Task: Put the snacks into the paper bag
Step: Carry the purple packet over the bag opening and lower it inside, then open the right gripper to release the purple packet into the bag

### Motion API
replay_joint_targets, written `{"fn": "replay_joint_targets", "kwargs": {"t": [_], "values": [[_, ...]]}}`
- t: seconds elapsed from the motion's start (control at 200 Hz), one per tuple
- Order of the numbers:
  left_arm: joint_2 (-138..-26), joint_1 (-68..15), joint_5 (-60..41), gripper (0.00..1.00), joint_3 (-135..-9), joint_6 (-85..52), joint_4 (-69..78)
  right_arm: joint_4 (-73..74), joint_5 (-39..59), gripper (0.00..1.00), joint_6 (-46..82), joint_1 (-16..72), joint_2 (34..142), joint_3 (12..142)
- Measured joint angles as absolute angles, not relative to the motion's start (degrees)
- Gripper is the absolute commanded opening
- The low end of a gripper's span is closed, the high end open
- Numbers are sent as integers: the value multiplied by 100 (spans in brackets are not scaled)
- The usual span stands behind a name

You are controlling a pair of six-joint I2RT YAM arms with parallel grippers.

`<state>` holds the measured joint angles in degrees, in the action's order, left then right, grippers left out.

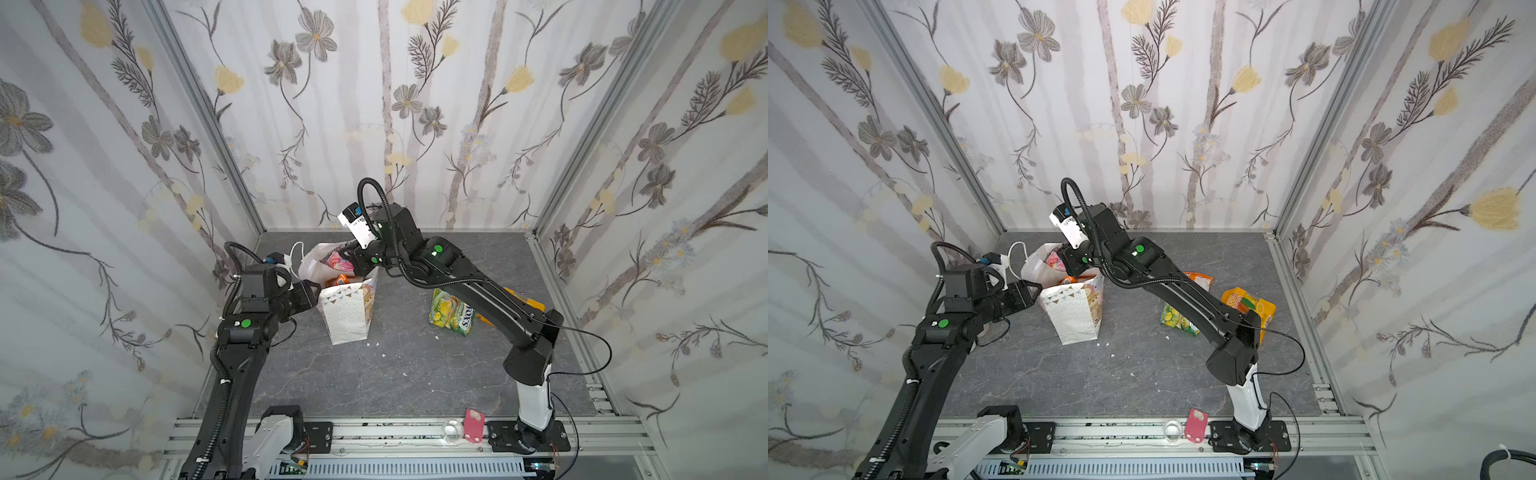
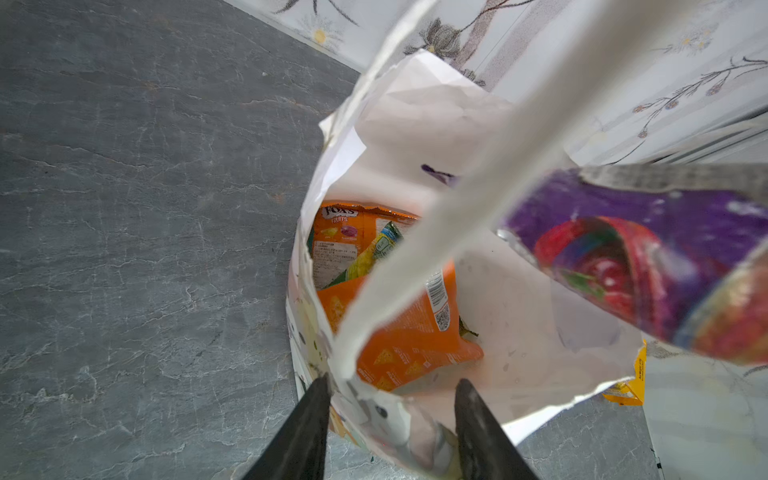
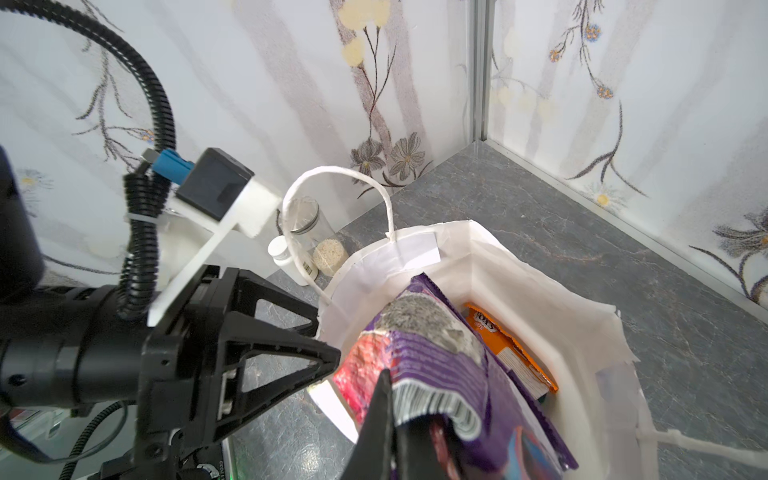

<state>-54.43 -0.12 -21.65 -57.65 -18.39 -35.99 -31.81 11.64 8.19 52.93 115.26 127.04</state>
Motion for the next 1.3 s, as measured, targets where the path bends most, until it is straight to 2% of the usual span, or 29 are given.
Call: {"fn": "replay_joint_targets", "kwargs": {"t": [0.35,0.689,0.914,1.024,1.179,1.299], "values": [[-5468,-12,-2211,48,-5763,-1841,-3588,-3114,961,0,589,5266,11808,12768],[-5426,-12,-2209,48,-5741,-1844,-3583,-2995,891,0,548,5245,12293,13576],[-5452,-12,-2209,48,-5778,-1841,-3586,-3406,993,0,456,5260,12516,13576],[-5478,-12,-2209,48,-5798,-1841,-3583,-3621,1028,7,397,5264,12554,13576],[-5474,-12,-2209,48,-5813,-1841,-3586,-3793,1160,29,379,5277,12554,13576],[-5472,-12,-2185,48,-5824,-1841,-3586,-3848,1186,30,377,5317,12457,13576]]}}
